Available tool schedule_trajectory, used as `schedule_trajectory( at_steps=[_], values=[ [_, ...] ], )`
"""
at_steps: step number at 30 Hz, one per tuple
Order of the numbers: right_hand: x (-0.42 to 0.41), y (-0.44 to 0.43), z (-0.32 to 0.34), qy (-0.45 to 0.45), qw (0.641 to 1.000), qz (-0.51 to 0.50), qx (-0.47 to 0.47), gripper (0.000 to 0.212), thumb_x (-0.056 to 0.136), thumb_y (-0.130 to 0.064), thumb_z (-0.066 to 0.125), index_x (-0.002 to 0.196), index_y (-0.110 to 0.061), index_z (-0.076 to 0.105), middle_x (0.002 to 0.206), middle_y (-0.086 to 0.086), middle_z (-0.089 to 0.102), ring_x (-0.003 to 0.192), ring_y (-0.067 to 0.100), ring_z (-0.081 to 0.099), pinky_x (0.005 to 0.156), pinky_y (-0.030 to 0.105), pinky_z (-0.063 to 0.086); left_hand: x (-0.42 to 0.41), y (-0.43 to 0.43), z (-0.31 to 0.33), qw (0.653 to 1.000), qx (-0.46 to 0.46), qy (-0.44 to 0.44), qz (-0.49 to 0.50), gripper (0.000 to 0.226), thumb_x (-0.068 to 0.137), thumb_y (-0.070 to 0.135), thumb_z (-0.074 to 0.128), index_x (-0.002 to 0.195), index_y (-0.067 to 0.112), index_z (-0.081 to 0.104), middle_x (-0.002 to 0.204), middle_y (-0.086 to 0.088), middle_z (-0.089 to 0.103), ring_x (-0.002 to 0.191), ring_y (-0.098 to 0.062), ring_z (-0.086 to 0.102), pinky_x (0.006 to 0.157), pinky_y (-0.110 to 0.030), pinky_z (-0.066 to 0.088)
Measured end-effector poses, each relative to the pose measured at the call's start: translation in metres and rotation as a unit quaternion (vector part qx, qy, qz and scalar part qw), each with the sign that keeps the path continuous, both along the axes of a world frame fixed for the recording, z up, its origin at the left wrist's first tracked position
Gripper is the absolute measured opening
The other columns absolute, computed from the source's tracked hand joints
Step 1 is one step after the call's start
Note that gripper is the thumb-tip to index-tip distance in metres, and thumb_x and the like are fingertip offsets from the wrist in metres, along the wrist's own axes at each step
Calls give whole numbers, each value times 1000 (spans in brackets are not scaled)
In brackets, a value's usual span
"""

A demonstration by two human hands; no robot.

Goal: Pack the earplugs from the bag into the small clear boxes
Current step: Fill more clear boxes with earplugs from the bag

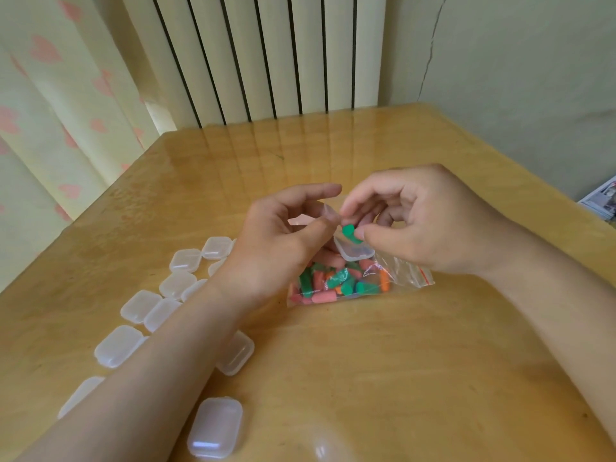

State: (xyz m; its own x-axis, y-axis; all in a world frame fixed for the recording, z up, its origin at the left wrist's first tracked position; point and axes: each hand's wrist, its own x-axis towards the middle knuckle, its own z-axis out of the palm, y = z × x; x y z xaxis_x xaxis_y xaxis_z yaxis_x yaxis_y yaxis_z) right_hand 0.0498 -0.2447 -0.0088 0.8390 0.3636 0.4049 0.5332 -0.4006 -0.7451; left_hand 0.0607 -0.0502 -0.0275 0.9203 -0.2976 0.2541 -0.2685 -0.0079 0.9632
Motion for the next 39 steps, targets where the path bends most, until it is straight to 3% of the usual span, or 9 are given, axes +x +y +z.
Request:
schedule_trajectory(
  at_steps=[8, 13, 16, 20, 23, 27, 33, 37, 39],
  values=[
    [0, 2, -2, 0, 1000, -17, -9, 37, 82, -2, 77, 109, -23, 65, 93, -8, 75, 81, 18, 69, 69, 34, 58, 3, 2, -1, 999, -19, 15, -26, 37, 86, -3, 69, 120, 9, 66, 88, -7, 69, 72, -26, 72, 66, -35, 60],
    [2, -8, 11, -95, 990, -93, 37, 19, 78, -5, 70, 82, -22, 65, 79, -2, 68, 73, 23, 67, 67, 34, 57, 9, 7, -1, 1000, -4, 16, 12, 44, 84, -13, 68, 114, 19, 68, 93, -5, 69, 73, -20, 70, 65, -33, 58],
    [5, -31, 23, -10, 986, -160, -46, 24, 73, 2, 70, 68, -21, 63, 64, 2, 69, 61, 26, 69, 64, 44, 58, 11, 8, -1, 999, 2, 42, 22, 47, 83, -16, 67, 113, 21, 67, 98, -10, 66, 75, -22, 72, 64, -34, 59],
    [-1, -31, 20, 131, 972, -120, -155, 20, 73, 4, 77, 68, -12, 66, 63, 6, 73, 60, 19, 74, 71, 44, 60, 11, 5, -3, 997, 27, 74, 26, 49, 83, -16, 67, 115, 21, 65, 105, -14, 64, 74, -24, 73, 66, -33, 60],
    [-4, -19, 17, 186, 964, -78, -171, 15, 77, -13, 83, 67, -10, 72, 64, 4, 74, 61, 16, 74, 65, 35, 59, 13, 5, -5, 995, 29, 91, 37, 47, 85, -15, 65, 116, 21, 63, 101, -11, 64, 73, -23, 72, 69, -36, 61],
    [-2, -15, 13, 205, 963, -70, -162, 34, 89, -37, 70, 66, -14, 76, 68, -1, 75, 65, 15, 74, 68, 29, 59, 15, 6, -5, 992, 29, 110, 52, 44, 86, -13, 63, 118, 17, 61, 100, -11, 63, 72, -25, 74, 74, -41, 62],
    [0, -7, 1, 207, 972, -37, -109, 36, 90, 8, 57, 79, -21, 77, 69, -7, 73, 62, 3, 65, 64, 22, 53, 15, 5, -5, 990, 29, 125, 55, 40, 87, -13, 62, 115, 15, 61, 102, -13, 63, 75, -33, 75, 83, -52, 60],
    [6, 2, -15, 190, 973, -57, -114, 30, 87, 7, 55, 76, -16, 70, 60, 10, 66, 46, 21, 64, 46, 29, 52, 15, 4, -5, 990, 32, 130, 53, 39, 88, -12, 62, 117, 13, 60, 105, -15, 62, 76, -34, 75, 83, -51, 60],
    [9, 3, -19, 183, 974, -63, -122, 28, 84, 5, 56, 74, -16, 70, 62, 7, 64, 47, 28, 66, 44, 34, 54, 15, 3, -6, 989, 34, 131, 53, 38, 88, -12, 62, 117, 13, 60, 105, -15, 62, 76, -33, 75, 82, -49, 61]
  ],
)
